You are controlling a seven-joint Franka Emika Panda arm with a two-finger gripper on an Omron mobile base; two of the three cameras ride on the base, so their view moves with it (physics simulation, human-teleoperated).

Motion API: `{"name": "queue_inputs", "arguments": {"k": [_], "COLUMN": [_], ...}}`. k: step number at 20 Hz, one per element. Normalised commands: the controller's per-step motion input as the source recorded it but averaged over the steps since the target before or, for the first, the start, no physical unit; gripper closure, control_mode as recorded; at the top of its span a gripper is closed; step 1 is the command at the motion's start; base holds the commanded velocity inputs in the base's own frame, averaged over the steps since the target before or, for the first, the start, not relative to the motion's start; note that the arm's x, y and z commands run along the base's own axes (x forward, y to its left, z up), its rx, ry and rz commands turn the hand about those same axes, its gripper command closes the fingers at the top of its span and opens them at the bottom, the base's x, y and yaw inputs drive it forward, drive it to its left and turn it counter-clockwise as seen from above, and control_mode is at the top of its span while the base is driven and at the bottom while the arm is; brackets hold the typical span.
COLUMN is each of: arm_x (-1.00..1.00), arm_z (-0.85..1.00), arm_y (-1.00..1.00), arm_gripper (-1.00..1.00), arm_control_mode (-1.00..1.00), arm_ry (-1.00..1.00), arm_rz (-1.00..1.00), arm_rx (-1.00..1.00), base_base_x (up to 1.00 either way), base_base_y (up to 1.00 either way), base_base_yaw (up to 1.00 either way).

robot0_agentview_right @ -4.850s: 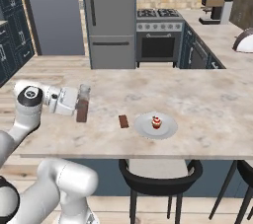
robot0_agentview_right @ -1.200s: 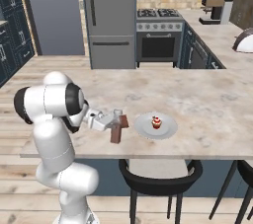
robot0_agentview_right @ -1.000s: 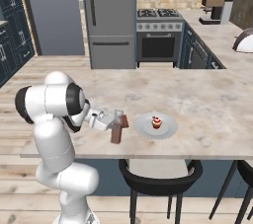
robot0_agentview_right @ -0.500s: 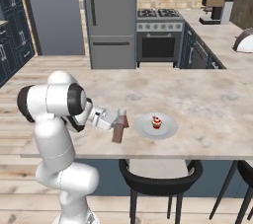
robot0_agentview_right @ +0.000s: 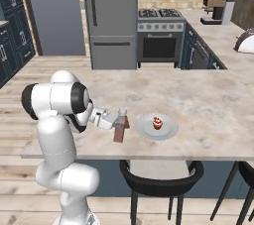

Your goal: Take the cinnamon bottle from the cabinet and place it on the dining table, next to the plate with the cupcake. Then take the chocolate from the dining counter and place it on the cupcake plate.

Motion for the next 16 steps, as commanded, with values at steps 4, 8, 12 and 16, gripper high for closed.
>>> {"name": "queue_inputs", "arguments": {"k": [4, 8, 12, 16], "arm_x": [-0.26, -0.16, -0.18, -0.23], "arm_z": [-0.38, -0.53, -0.50, -0.23], "arm_y": [0.00, 0.01, 0.06, 0.19], "arm_gripper": [1.00, 1.00, -1.00, -1.00], "arm_control_mode": [-1.00, -1.00, -1.00, -1.00], "arm_ry": [-0.29, -0.22, -0.22, -0.23], "arm_rz": [0.00, -0.01, 0.00, 0.00], "arm_rx": [-0.01, -0.01, -0.02, -0.01], "base_base_x": [0.00, 0.00, 0.00, 0.00], "base_base_y": [0.00, 0.00, 0.00, 0.00], "base_base_yaw": [0.00, 0.00, 0.00, 0.00]}}
